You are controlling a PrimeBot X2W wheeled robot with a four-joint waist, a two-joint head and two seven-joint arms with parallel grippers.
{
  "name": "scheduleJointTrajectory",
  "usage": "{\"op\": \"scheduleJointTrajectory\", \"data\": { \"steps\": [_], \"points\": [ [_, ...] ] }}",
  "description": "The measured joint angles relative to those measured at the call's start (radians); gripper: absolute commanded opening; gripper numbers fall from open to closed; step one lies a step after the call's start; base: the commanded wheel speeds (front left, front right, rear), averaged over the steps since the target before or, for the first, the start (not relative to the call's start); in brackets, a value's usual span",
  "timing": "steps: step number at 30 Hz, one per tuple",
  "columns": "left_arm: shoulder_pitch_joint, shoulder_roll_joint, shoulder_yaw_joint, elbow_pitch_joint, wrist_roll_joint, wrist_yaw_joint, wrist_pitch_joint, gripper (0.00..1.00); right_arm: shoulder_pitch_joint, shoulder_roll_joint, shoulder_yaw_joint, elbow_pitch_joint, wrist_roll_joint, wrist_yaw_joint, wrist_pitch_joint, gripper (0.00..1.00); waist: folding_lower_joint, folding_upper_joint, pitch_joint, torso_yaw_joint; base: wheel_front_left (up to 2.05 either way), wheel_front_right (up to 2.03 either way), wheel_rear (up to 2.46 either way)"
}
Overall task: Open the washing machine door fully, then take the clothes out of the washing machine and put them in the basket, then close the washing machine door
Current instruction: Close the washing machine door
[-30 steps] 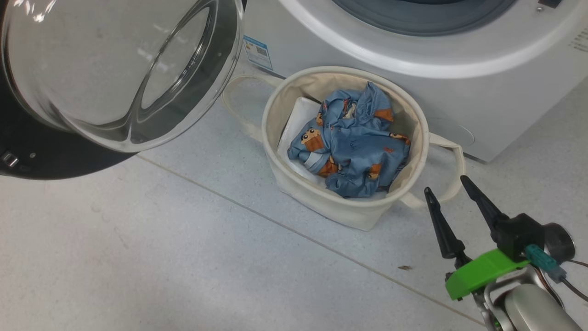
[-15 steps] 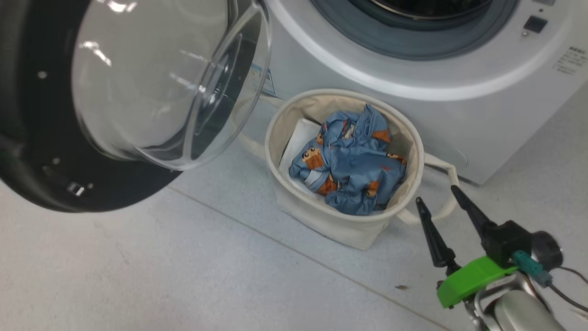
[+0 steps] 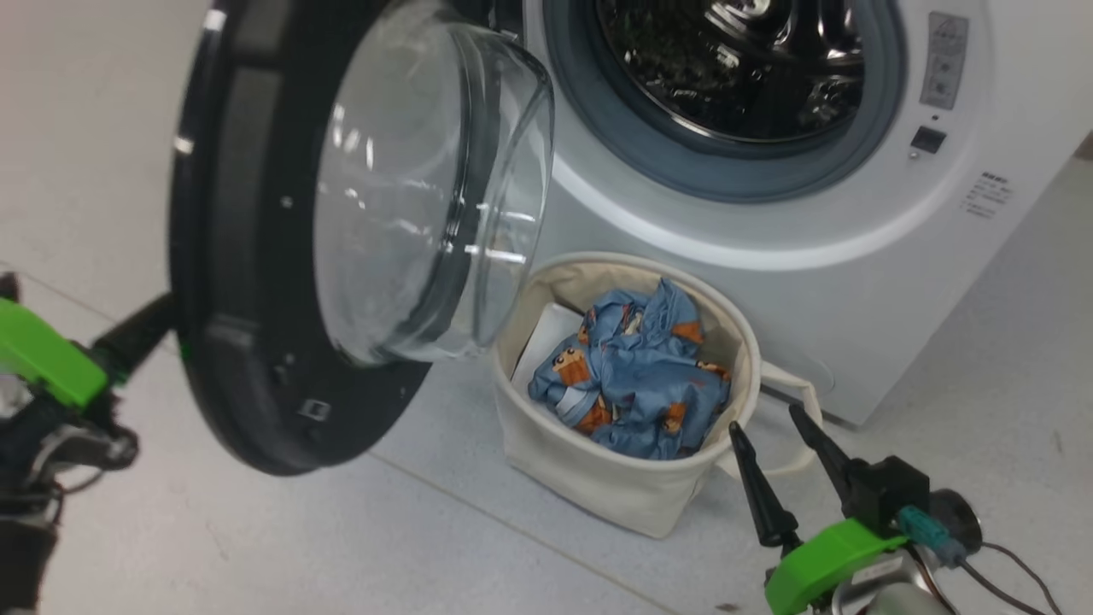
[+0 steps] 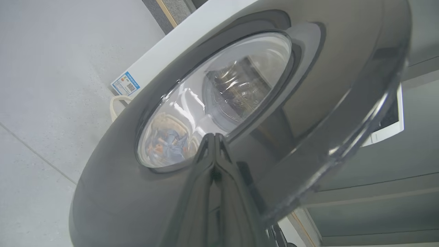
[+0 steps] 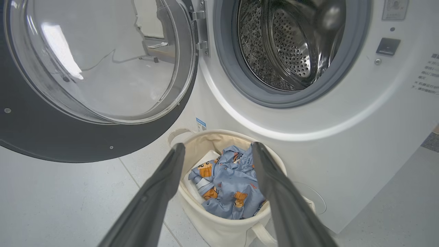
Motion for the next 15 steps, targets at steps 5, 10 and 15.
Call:
{"op": "scheduleJointTrajectory", "data": {
  "steps": [5, 10, 15],
  "points": [
    [0.064, -0.049, -0.036, -0.097, 0.0, 0.012, 0.002, 0.0, 0.014, 0.02, -0.001, 0.021, 0.004, 0.0, 0.0, 1.0, 0.0, 0.0, -0.039, -0.02, 0.0, 0.0, 0.0],
    [0.113, -0.121, -0.072, -0.144, 0.026, 0.017, -0.048, 0.0, 0.018, 0.038, -0.025, 0.019, 0.004, 0.0, 0.0, 1.0, 0.0, 0.0, -0.065, -0.048, 0.0, 0.0, 0.0],
    [0.147, -0.184, -0.089, -0.161, 0.026, 0.017, -0.096, 0.0, 0.039, 0.045, -0.028, 0.015, 0.002, 0.0, -0.001, 1.0, 0.0, 0.0, -0.082, -0.09, 0.0, 0.0, 0.0]
  ]
}}
